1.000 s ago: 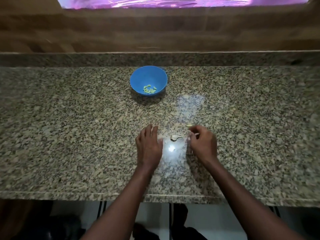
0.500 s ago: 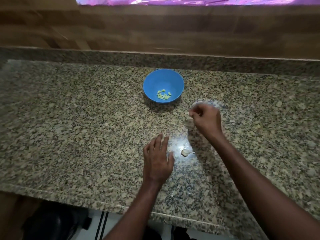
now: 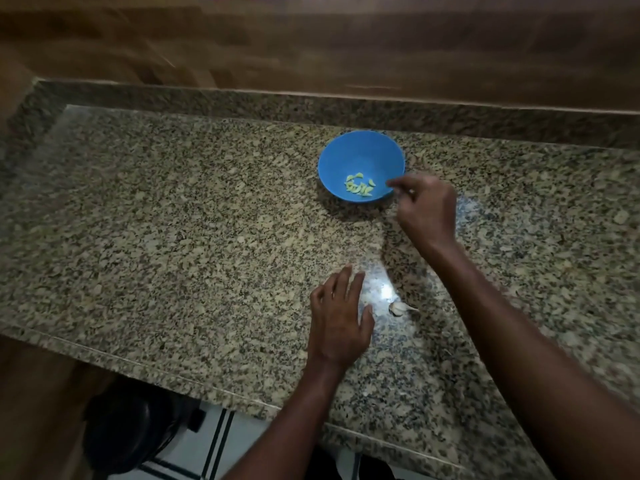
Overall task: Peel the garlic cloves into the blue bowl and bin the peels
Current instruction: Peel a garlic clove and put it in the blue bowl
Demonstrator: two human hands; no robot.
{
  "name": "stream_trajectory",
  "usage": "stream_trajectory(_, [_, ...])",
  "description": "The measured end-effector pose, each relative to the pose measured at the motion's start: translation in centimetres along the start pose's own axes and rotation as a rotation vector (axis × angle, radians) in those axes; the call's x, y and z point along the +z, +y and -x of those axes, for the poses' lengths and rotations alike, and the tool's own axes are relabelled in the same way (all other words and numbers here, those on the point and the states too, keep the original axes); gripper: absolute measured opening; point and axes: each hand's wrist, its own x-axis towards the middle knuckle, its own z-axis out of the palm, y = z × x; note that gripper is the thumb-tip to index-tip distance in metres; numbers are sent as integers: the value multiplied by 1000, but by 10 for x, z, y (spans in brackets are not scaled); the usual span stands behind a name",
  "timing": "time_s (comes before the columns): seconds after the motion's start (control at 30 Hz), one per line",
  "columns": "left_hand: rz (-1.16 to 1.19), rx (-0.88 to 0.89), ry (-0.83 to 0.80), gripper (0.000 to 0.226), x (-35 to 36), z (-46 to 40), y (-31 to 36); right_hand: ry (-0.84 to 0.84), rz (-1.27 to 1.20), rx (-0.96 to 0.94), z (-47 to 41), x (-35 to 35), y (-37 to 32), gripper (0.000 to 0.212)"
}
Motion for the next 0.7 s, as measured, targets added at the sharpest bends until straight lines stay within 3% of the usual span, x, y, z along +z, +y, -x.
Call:
stream_trajectory(0.1, [7, 10, 11, 59, 0, 0, 0, -5, -36, 103, 56, -22, 31, 19])
stream_trajectory(0.23, [-3, 14, 33, 60, 1, 0, 1, -232, 55, 193, 126, -35, 67, 15])
stream_trajectory(0.33, [-15, 17, 32, 59, 1, 0, 1, -319, 119, 181, 155, -29, 77, 26])
stream_trajectory(0.53, [0, 9, -2, 55, -5, 2, 3, -256, 192, 153, 161, -21, 60, 6])
stream_trajectory(0.63, [136, -75, -16, 48, -10, 1, 11, -266, 86, 201, 161, -31, 59, 13])
stream_trajectory(0.7, [363, -152, 4, 30, -25, 2, 22, -307, -7, 200, 163, -42, 57, 15])
